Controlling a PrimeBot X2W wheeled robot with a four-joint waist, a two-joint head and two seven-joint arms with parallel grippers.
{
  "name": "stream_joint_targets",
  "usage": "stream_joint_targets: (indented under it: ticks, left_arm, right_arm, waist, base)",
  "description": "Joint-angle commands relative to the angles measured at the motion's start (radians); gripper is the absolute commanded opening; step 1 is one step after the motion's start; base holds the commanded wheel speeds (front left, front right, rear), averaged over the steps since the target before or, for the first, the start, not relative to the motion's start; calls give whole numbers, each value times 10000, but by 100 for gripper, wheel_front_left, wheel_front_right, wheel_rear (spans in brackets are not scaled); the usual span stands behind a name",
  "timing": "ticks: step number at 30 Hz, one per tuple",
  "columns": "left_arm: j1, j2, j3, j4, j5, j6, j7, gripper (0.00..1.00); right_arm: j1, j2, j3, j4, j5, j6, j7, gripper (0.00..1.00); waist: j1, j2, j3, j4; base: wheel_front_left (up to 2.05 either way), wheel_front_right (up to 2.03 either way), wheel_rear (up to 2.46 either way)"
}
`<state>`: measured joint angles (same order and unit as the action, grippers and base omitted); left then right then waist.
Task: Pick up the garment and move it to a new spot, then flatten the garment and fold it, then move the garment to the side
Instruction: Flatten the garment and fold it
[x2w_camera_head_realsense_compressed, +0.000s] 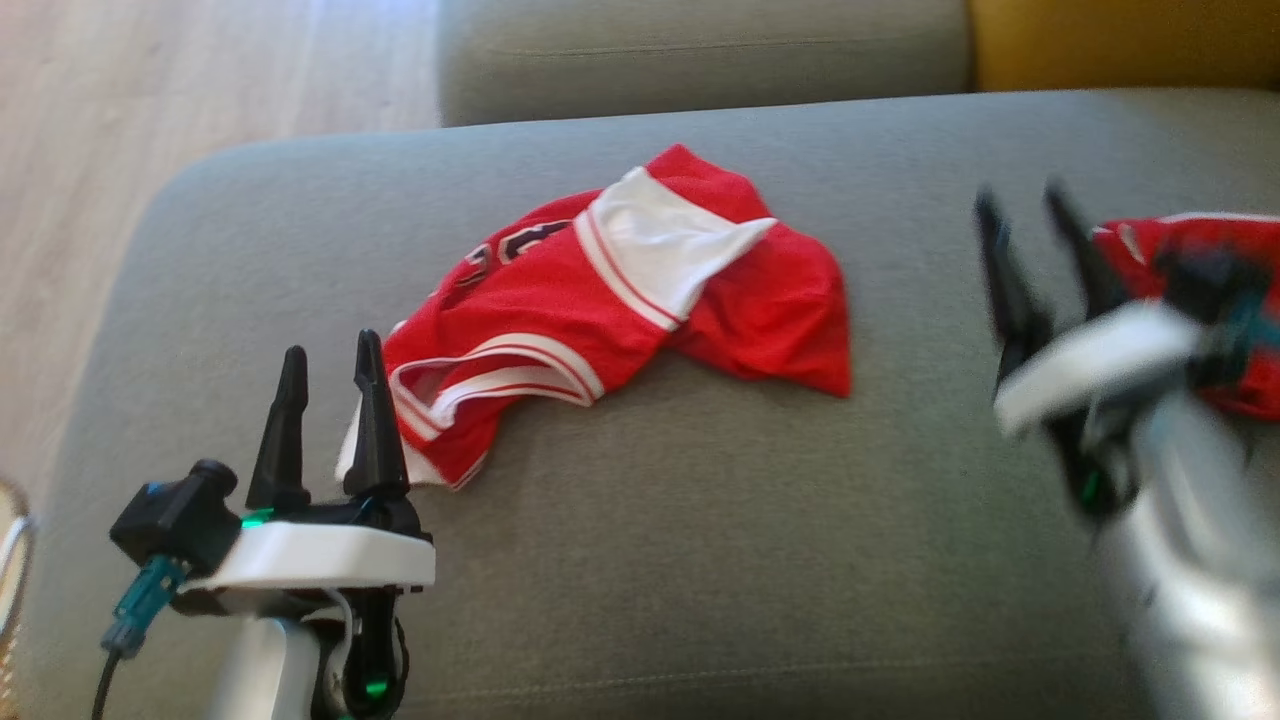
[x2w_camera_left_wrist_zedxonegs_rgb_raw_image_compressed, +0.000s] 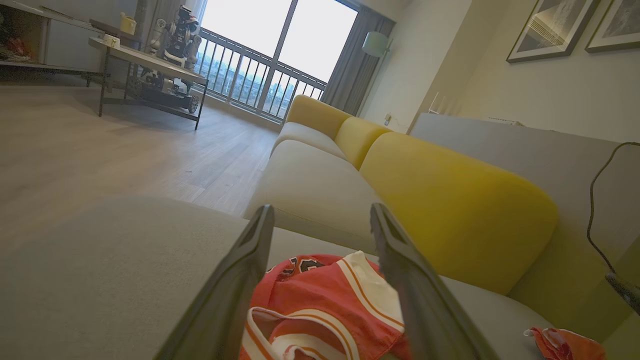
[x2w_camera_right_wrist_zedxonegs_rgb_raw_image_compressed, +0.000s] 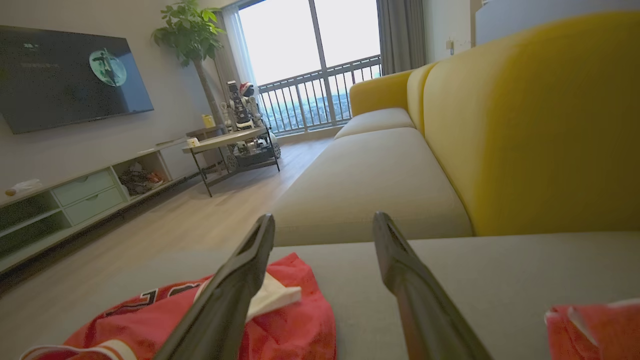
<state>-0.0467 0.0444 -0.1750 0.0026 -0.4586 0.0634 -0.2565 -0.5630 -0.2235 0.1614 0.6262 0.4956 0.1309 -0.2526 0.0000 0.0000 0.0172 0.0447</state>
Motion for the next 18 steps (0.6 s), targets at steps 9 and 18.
stream_joint_targets:
  ticks: [9,18]
  left_arm:
    - [-538,58,382,-254,615,-85,-53,100]
    - [-1948,58,-277,486,1793,-186,-53,100]
  right_arm:
    - [2484,1492,-1679,-3145,-1721,-2,-77,100]
    - [2839,1716,-2067,-4315,-1736,-2,220,100]
  waist:
    - [0,0,315,-1128]
    - [0,0,1202,-2372]
  base:
    - [0,0,0]
    - [0,0,0]
